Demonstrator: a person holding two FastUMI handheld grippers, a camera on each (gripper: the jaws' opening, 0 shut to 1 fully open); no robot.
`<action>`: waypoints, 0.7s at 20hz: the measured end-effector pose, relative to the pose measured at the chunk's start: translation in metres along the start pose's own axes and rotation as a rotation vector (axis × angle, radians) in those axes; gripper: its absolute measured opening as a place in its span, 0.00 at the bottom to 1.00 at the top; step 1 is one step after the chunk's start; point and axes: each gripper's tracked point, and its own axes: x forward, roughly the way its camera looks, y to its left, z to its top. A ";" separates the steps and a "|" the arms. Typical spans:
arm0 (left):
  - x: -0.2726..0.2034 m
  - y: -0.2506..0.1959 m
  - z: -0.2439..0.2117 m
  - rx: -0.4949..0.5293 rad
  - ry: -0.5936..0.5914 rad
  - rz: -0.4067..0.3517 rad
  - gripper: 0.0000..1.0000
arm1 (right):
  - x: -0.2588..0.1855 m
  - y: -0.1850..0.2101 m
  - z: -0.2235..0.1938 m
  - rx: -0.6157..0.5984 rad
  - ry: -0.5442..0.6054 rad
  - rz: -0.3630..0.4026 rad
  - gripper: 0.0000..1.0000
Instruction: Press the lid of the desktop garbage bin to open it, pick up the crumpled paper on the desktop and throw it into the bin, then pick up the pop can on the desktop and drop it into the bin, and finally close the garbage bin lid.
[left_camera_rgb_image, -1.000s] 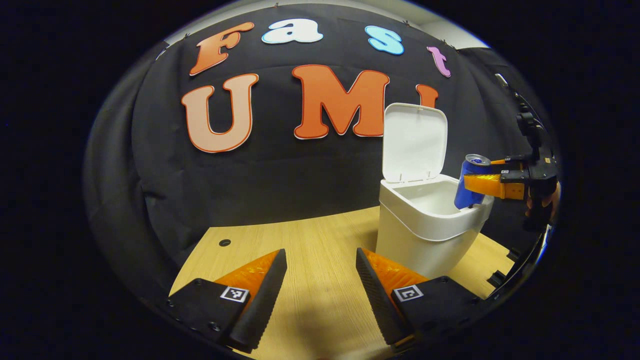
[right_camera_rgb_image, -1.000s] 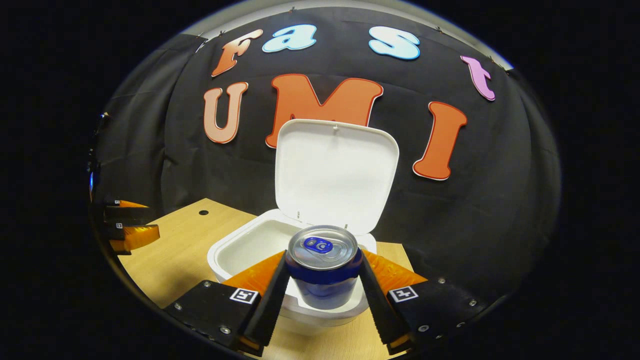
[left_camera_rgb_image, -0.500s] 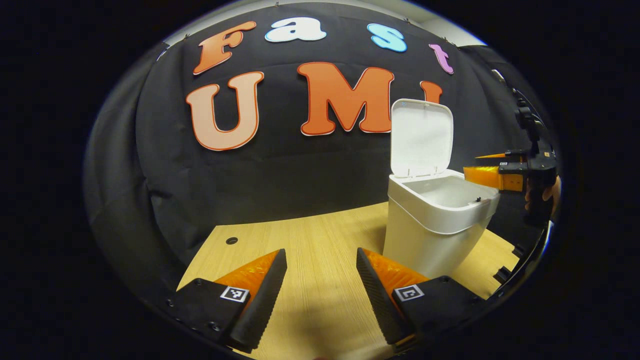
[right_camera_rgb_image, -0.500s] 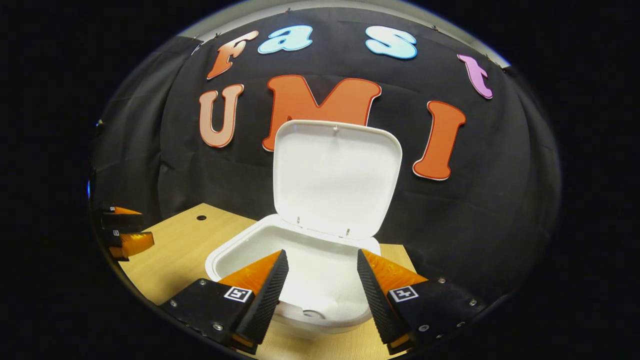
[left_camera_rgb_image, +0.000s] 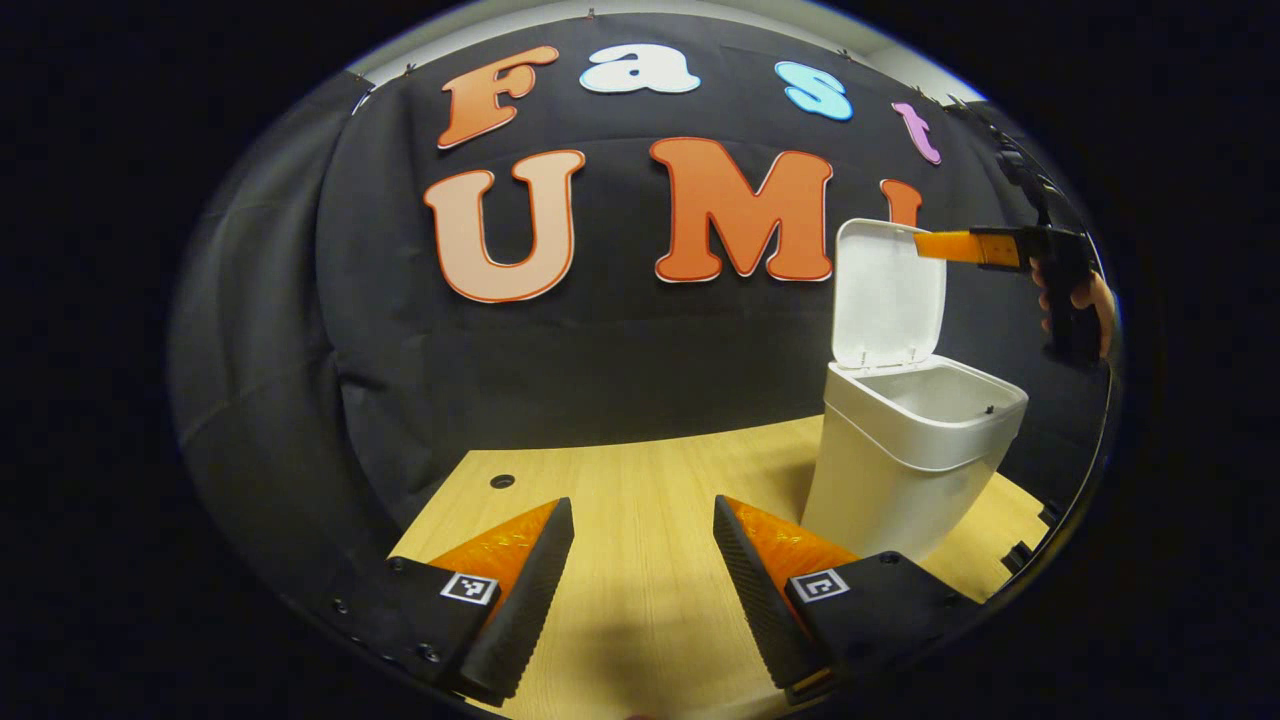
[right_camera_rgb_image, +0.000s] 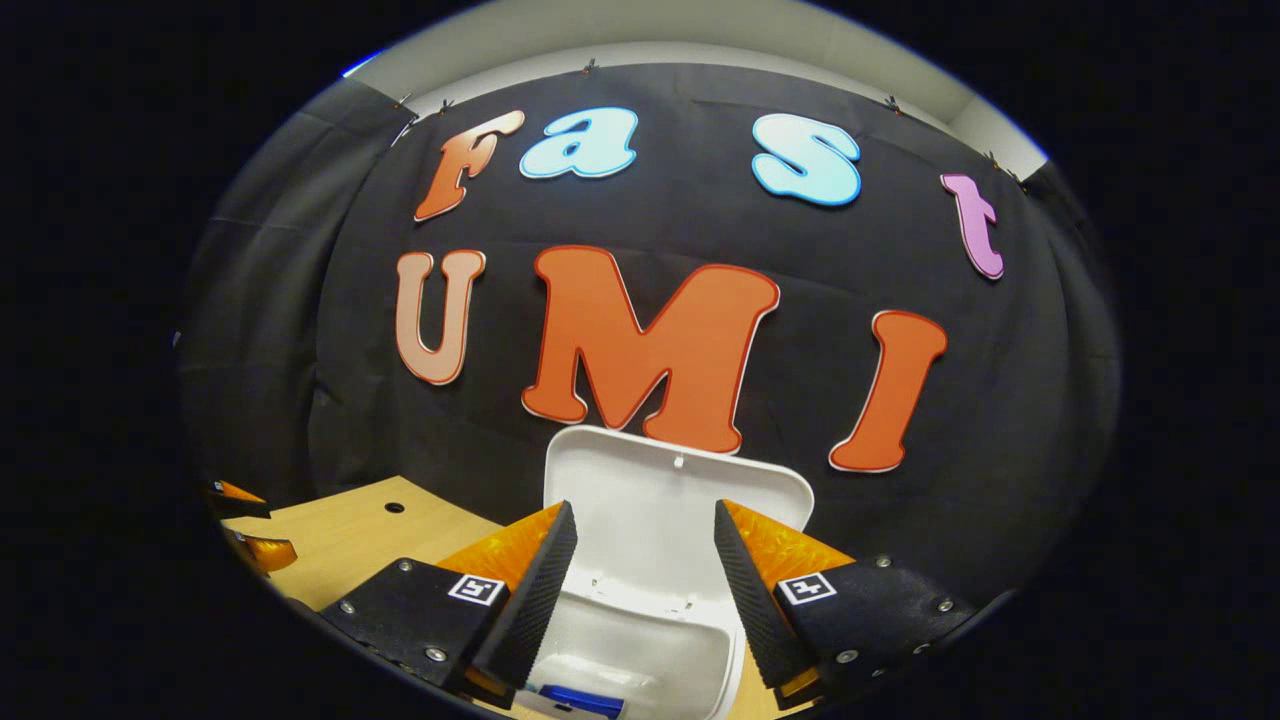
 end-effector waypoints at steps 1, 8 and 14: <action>-0.003 0.007 0.001 0.000 -0.003 0.014 0.90 | 0.007 -0.001 0.009 -0.010 -0.014 -0.001 0.84; -0.021 0.055 0.002 -0.036 -0.033 0.125 0.90 | 0.053 -0.019 0.052 -0.072 -0.052 -0.061 0.84; -0.022 0.085 -0.001 -0.038 -0.036 0.185 0.90 | 0.072 -0.018 0.038 -0.047 0.017 -0.074 0.84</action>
